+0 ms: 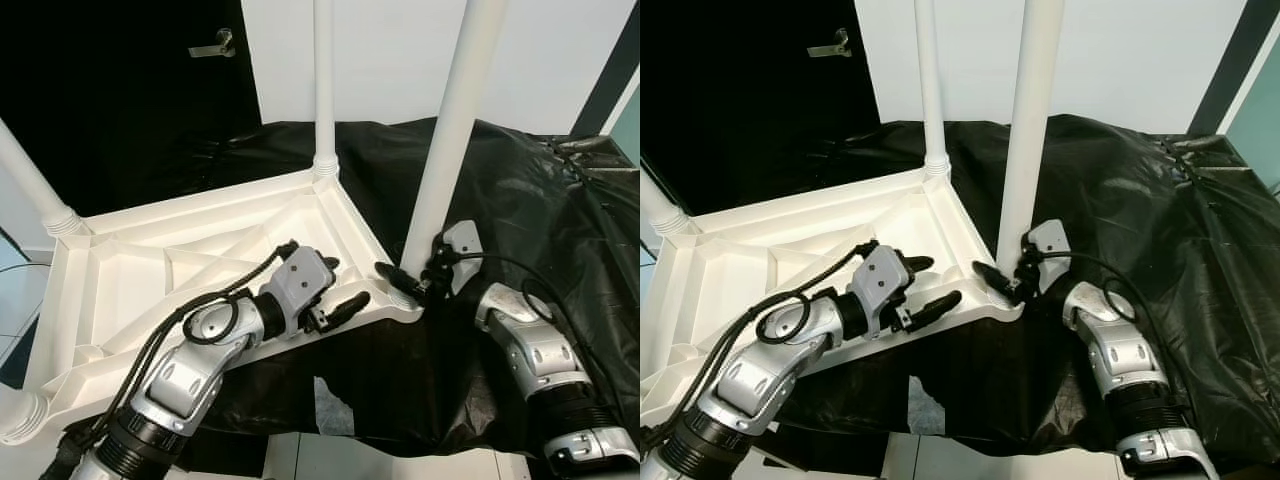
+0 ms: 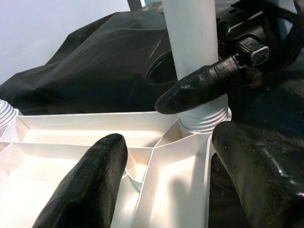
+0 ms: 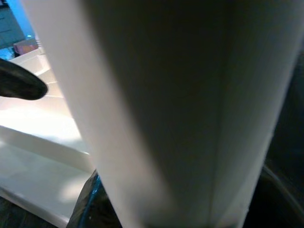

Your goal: Building children table

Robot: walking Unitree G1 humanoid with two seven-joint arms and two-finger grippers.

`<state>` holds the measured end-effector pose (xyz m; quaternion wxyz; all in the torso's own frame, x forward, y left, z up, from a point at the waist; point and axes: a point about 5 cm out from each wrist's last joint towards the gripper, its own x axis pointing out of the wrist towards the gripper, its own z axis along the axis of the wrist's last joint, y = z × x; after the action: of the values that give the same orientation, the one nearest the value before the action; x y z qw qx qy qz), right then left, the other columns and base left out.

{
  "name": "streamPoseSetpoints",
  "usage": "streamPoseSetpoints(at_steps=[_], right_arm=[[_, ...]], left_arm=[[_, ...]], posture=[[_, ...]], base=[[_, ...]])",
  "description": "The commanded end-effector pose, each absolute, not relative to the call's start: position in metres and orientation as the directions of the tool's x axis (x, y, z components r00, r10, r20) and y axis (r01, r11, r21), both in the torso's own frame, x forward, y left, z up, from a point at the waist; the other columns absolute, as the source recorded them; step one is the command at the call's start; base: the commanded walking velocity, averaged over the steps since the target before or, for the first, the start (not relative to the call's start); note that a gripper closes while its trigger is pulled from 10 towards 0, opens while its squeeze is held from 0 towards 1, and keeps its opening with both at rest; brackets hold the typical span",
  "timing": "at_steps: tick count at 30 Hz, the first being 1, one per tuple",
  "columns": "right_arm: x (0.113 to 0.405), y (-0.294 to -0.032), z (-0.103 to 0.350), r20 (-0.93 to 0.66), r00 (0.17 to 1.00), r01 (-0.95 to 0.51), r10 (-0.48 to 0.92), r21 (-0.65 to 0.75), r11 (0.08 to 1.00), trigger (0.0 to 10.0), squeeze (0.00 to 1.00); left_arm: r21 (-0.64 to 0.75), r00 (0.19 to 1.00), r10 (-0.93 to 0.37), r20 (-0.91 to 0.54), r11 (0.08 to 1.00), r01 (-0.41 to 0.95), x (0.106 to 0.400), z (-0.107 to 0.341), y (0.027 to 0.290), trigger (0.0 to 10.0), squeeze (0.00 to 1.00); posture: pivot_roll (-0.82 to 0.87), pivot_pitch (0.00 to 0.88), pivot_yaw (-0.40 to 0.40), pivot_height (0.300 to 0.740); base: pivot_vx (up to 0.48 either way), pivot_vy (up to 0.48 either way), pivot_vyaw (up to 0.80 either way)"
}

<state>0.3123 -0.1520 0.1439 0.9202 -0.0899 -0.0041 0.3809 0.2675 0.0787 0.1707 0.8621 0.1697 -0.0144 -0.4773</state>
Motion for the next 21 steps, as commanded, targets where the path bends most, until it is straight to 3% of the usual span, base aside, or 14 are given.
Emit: streamPoseSetpoints(at_steps=[1,7,8,10,17,18,21], right_arm=[[0.3072,-0.1483,0.1307,-0.114,0.673,-0.739,0.731,-0.142,0.659,0.0,0.00],[0.3073,-0.1532,0.1293,-0.107,0.693,-0.721,0.713,-0.123,0.682,0.0,0.00],[0.3078,-0.1532,0.1289,-0.102,0.718,-0.696,0.689,-0.122,0.707,10.0,0.00],[0.3073,-0.1507,0.1286,-0.068,0.777,-0.629,0.626,-0.119,0.768,10.0,0.00],[0.3072,-0.1501,0.1262,-0.068,0.821,-0.571,0.567,-0.125,0.811,10.0,0.00],[0.3056,-0.1477,0.1232,-0.057,0.885,-0.466,0.463,-0.121,0.877,10.0,0.00],[0.3051,-0.1470,0.1223,-0.049,0.920,-0.392,0.389,-0.112,0.913,10.0,0.00]], left_arm=[[0.307,0.497,-0.853,-0.158,0.436,0.846,0.2639,0.1707,0.0791,10.0,0.00],[0.305,0.494,-0.854,-0.164,0.432,0.849,0.2627,0.1692,0.0793,10.0,0.00],[0.306,0.492,-0.855,-0.165,0.430,0.849,0.2629,0.1690,0.0790,10.0,0.00],[0.306,0.489,-0.856,-0.166,0.427,0.851,0.2632,0.1687,0.0786,10.0,0.00],[0.307,0.487,-0.857,-0.168,0.425,0.852,0.2628,0.1682,0.0784,10.0,0.00],[0.307,0.484,-0.858,-0.169,0.421,0.853,0.2624,0.1680,0.0783,10.0,0.00],[0.307,0.483,-0.859,-0.169,0.420,0.854,0.2621,0.1679,0.0785,10.0,0.00]], posture=[[0.06,0.000,0.020,0.740],[0.05,0.000,0.022,0.740],[0.05,0.000,0.021,0.740],[0.05,0.000,0.021,0.740],[0.05,0.000,0.021,0.740],[0.05,0.000,0.020,0.740],[0.05,0.000,0.019,0.740]], base=[[0.000,0.000,0.00],[0.000,0.000,0.00],[0.000,0.000,0.00],[0.000,0.000,0.00],[0.000,0.000,0.00],[0.000,0.000,0.00],[0.000,0.000,0.00]])
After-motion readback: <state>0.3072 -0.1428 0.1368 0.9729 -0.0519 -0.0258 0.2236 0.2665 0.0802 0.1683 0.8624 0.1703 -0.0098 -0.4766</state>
